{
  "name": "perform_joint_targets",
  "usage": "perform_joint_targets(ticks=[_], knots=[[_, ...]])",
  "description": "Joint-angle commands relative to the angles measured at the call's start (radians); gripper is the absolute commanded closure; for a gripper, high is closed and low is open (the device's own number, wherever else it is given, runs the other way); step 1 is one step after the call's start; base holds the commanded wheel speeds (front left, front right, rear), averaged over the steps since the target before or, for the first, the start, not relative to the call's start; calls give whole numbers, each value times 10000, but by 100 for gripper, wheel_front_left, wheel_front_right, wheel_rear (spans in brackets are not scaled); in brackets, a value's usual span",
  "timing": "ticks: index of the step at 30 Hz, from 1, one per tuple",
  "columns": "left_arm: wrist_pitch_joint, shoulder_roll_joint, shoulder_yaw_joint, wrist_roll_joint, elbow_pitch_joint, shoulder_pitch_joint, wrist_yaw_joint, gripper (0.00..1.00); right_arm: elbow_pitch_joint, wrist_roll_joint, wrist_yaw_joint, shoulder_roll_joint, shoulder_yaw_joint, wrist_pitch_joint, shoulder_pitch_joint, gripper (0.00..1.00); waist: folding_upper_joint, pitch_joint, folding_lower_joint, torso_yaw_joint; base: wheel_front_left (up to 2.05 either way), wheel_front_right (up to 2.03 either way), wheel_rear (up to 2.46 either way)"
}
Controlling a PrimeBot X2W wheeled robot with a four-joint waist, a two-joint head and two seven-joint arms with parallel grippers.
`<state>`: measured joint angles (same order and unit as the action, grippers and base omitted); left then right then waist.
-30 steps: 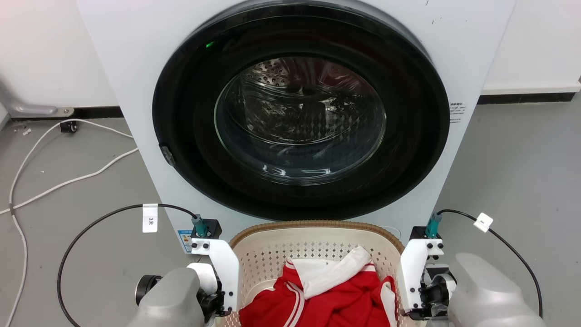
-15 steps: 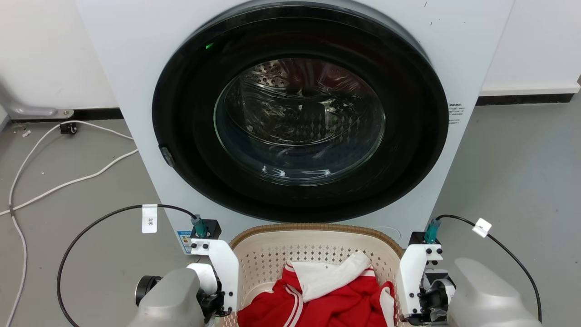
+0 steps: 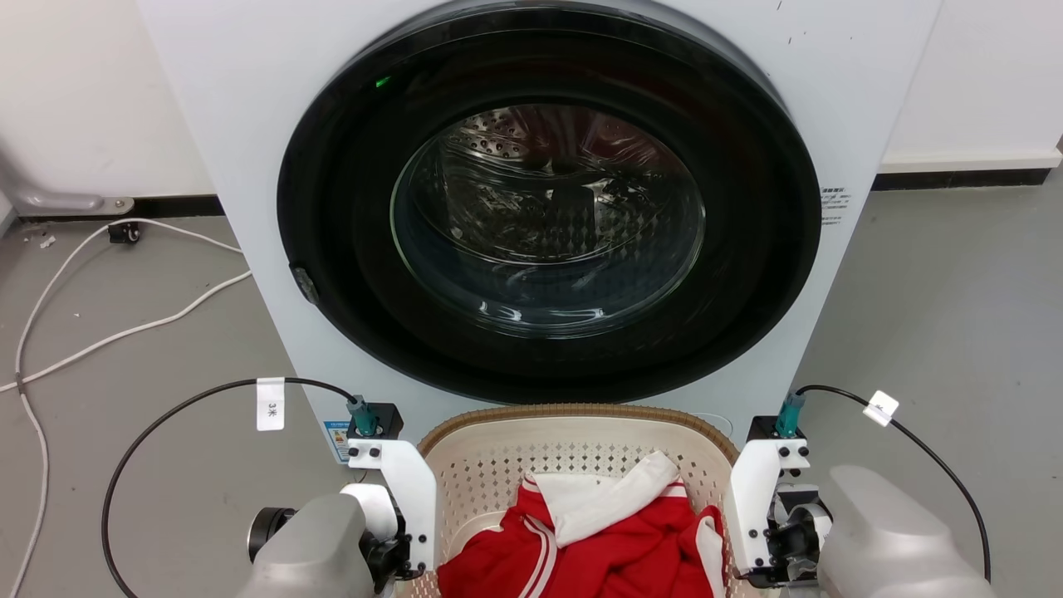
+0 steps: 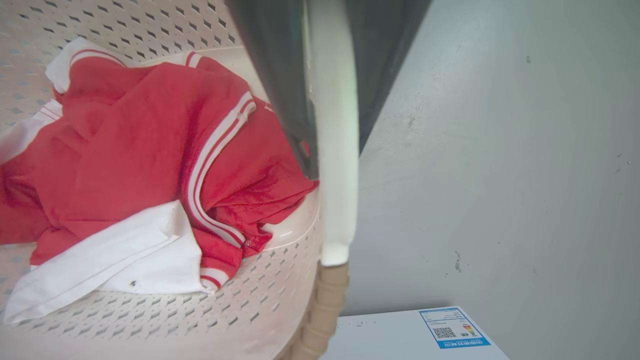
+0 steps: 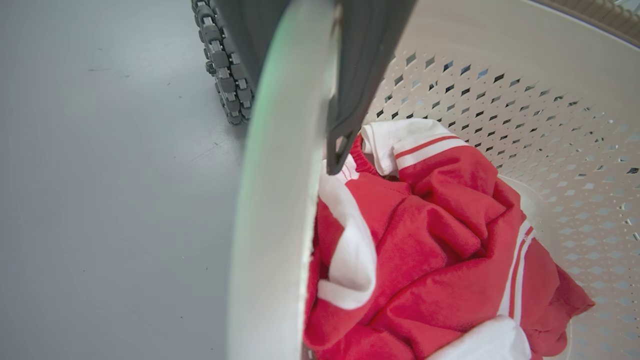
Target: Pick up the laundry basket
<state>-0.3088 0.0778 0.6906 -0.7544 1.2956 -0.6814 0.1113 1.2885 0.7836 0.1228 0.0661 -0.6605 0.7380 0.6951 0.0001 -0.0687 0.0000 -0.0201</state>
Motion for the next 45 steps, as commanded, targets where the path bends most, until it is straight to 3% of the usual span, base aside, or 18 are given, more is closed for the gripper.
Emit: perform_joint_targets(ticks=[1,45], knots=[[83,-249,32,-70,-114,100,56,100,-101,61,144,-289,-62,-55,169,100,-1,-6,0,-7,0,0,0],[100,-259,245,-403,-113,225,33,100,-49,250,143,-291,-215,-168,216,100,-1,16,0,-46,0,0,0]])
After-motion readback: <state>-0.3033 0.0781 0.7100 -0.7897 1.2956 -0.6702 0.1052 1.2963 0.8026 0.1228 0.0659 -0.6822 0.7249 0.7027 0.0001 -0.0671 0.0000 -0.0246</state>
